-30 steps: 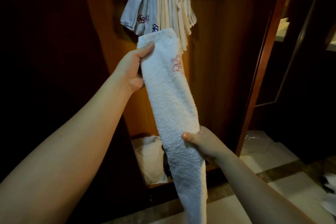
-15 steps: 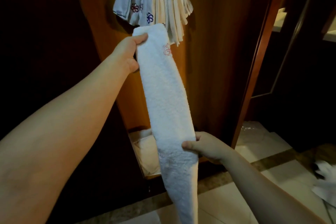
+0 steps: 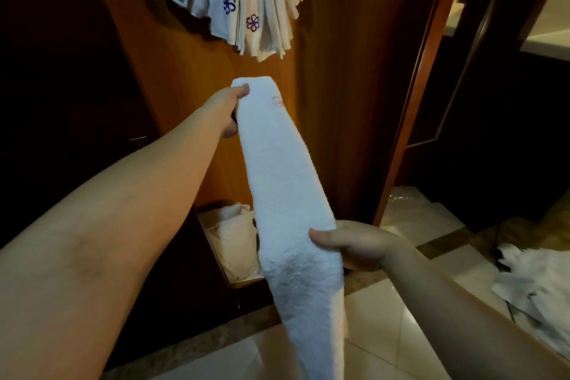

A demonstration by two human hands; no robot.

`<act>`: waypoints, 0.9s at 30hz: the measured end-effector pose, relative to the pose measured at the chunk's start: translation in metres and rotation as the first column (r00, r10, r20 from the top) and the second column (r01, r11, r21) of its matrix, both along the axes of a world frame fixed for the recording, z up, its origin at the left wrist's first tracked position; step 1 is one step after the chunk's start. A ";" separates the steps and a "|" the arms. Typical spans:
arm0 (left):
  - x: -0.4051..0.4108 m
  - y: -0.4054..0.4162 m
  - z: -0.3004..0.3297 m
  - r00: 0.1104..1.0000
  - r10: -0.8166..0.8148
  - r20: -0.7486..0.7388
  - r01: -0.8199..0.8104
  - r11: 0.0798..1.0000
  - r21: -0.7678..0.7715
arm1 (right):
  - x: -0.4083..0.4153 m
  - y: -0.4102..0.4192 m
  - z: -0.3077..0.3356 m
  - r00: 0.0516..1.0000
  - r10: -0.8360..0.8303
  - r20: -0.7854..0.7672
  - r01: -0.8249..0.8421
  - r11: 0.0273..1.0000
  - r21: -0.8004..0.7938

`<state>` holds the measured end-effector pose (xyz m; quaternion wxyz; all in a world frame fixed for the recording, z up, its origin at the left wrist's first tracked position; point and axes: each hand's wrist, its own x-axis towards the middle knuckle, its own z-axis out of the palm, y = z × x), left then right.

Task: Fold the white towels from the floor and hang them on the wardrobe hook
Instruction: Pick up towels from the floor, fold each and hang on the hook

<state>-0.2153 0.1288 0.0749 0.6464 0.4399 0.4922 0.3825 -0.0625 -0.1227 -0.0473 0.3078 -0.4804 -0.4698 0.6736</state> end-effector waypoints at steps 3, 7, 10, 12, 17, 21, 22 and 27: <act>0.004 -0.002 -0.029 0.976 -0.201 -0.078 0.202 0.979 0.005 | 0.005 0.003 0.009 0.968 -0.109 -0.226 0.118 0.993 0.024; 0.005 -0.030 -0.059 0.880 -0.077 -0.469 0.197 0.957 0.212 | 0.010 0.022 0.031 0.914 -0.258 -0.313 0.293 0.954 0.070; -0.009 -0.087 -0.071 0.950 0.054 -0.309 0.143 0.802 0.580 | 0.011 0.037 0.043 0.847 -0.383 -0.369 0.439 0.895 0.079; -0.020 -0.131 -0.084 0.975 0.053 -0.215 0.129 0.653 0.746 | 0.010 0.043 0.047 0.795 -0.450 -0.407 0.523 0.849 0.081; -0.023 -0.186 -0.113 0.907 0.045 -0.418 0.333 0.531 0.779 | -0.007 0.050 0.077 0.740 -0.544 -0.395 0.633 0.762 0.135; -0.019 -0.176 -0.106 0.913 0.115 -0.392 0.237 0.631 0.739 | -0.023 0.055 0.102 0.718 -0.607 -0.340 0.687 0.697 0.206; -0.019 -0.173 -0.103 0.918 0.134 -0.373 0.210 0.635 0.743 | -0.026 0.056 0.108 0.715 -0.611 -0.340 0.691 0.690 0.214; -0.032 -0.142 -0.110 0.847 0.246 -0.471 0.188 0.690 0.699 | -0.026 0.066 0.141 0.608 -0.682 -0.407 0.790 0.572 0.222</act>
